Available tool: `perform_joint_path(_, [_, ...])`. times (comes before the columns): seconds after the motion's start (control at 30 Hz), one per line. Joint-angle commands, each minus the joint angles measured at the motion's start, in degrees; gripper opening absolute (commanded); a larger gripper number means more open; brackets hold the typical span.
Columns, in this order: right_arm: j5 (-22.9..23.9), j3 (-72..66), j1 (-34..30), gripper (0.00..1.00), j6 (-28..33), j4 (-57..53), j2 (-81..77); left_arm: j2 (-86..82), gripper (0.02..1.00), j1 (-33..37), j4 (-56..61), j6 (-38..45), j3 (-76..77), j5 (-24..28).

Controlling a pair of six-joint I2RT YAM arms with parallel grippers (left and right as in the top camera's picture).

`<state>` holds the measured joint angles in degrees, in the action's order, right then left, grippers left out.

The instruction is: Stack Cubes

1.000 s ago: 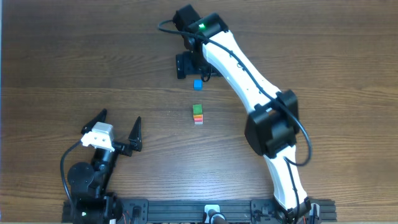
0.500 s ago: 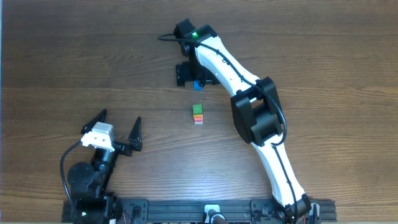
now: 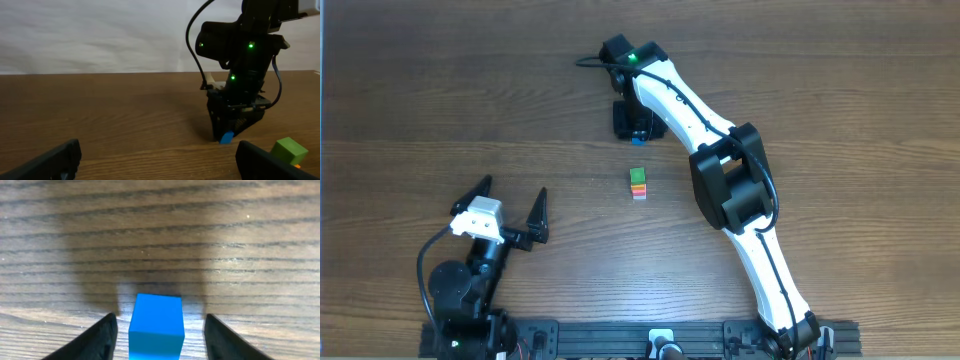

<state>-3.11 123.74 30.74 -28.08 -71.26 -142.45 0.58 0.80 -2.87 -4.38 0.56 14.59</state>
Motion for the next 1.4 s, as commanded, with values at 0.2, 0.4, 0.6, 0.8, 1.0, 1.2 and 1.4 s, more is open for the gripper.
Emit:
perform_joint_path(0.2, [-0.3,0.6,0.6,0.123,-0.6,0.1,-0.5,-0.3,1.0,0.2,-0.2,-0.8,-0.2,-0.3])
perform_joint_path(0.4, [-0.3,0.7,0.7,0.012,-0.6,0.0,-0.5,-0.3,1.0,0.2,-0.2,-0.8,-0.2,-0.3])
perform_joint_path(0.6, [0.2,0.8,0.6,0.012,-0.6,-1.9,2.6,-0.3,1.0,0.2,-0.2,-0.8,-0.2,-0.3])
perform_joint_path(0.8, [3.3,0.8,0.7,0.009,-0.3,-5.1,14.1,-0.3,1.0,0.2,-0.2,-0.8,-0.2,-0.3])
perform_joint_path(1.0, [5.9,0.7,1.9,0.012,-0.1,-9.8,22.9,-0.3,1.0,0.2,-0.2,-0.8,-0.2,-0.3])
perform_joint_path(1.2, [6.0,-2.5,5.5,0.009,-0.6,-15.6,28.0,-0.3,1.0,0.2,-0.2,-0.8,-0.2,-0.3])
perform_joint_path(1.4, [5.9,-10.0,8.1,0.012,-3.6,-13.9,31.1,-0.3,1.0,0.2,-0.2,-0.8,-0.2,-0.3])
